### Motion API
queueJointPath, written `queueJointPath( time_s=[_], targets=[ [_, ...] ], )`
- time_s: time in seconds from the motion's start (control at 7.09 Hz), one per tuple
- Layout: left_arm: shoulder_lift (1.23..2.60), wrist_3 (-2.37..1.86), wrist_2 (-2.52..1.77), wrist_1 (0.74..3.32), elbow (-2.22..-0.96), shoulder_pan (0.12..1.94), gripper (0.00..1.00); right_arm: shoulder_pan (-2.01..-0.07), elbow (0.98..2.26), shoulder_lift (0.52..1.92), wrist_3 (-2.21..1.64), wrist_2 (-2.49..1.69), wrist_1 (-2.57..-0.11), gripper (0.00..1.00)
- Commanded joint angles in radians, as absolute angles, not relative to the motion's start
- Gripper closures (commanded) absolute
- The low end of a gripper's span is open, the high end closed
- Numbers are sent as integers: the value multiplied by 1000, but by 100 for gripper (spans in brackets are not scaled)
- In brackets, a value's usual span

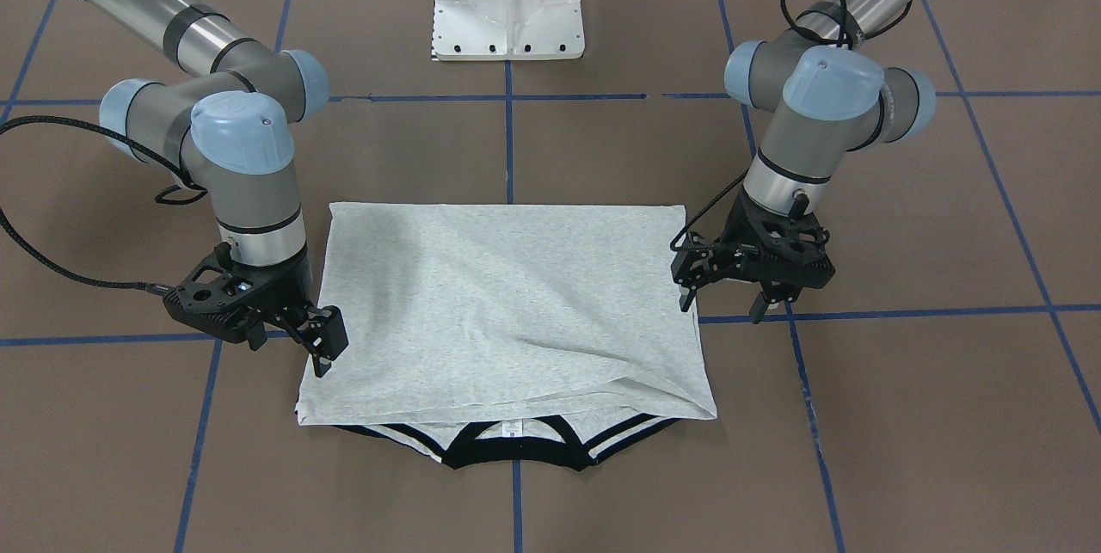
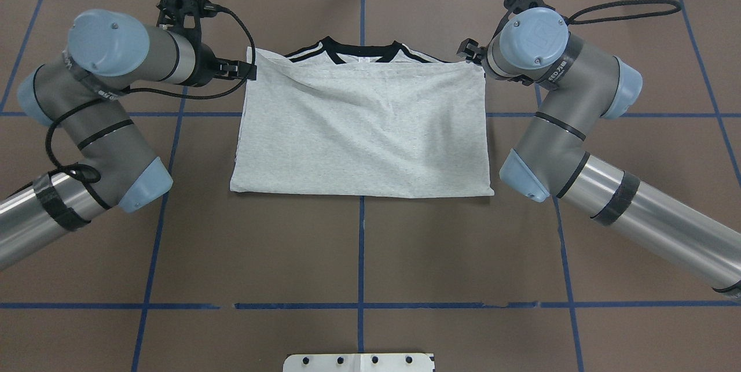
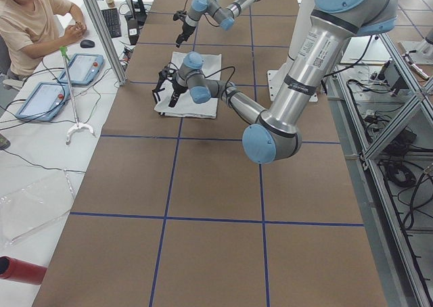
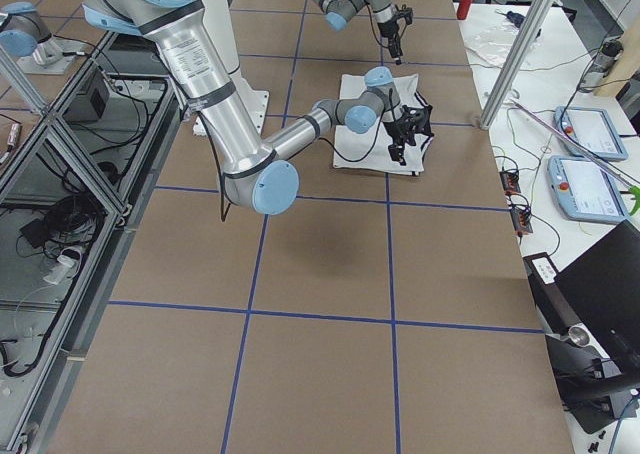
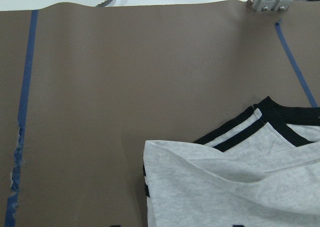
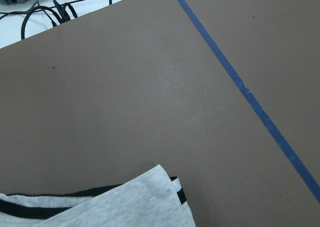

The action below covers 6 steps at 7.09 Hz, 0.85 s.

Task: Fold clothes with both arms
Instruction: 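Move the left gripper down to the folded shirt's side edge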

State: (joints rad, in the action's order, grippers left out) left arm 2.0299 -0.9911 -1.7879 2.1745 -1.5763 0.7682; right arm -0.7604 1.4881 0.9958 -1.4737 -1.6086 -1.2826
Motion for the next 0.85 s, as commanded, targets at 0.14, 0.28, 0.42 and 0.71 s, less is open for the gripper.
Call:
queueJointPath(
  time_s=[0.14, 0.28, 0.42, 0.71],
  targets=[
    [1875, -1223, -1726, 2371, -1627, 564, 4, -761, 1506, 999, -1474, -1608, -1282, 0],
    [1861, -1280, -1685, 2373, -1628, 507, 9, -761, 1506, 999, -1474, -1608, -1282, 0],
    [1849, -1285, -1669, 2375, -1634, 496, 11, -761, 1508, 1000, -1474, -1608, -1282, 0],
    [1818, -1287, -1669, 2373, -1660, 495, 20, -761, 1523, 1006, -1474, -1606, -1282, 0]
  ],
)
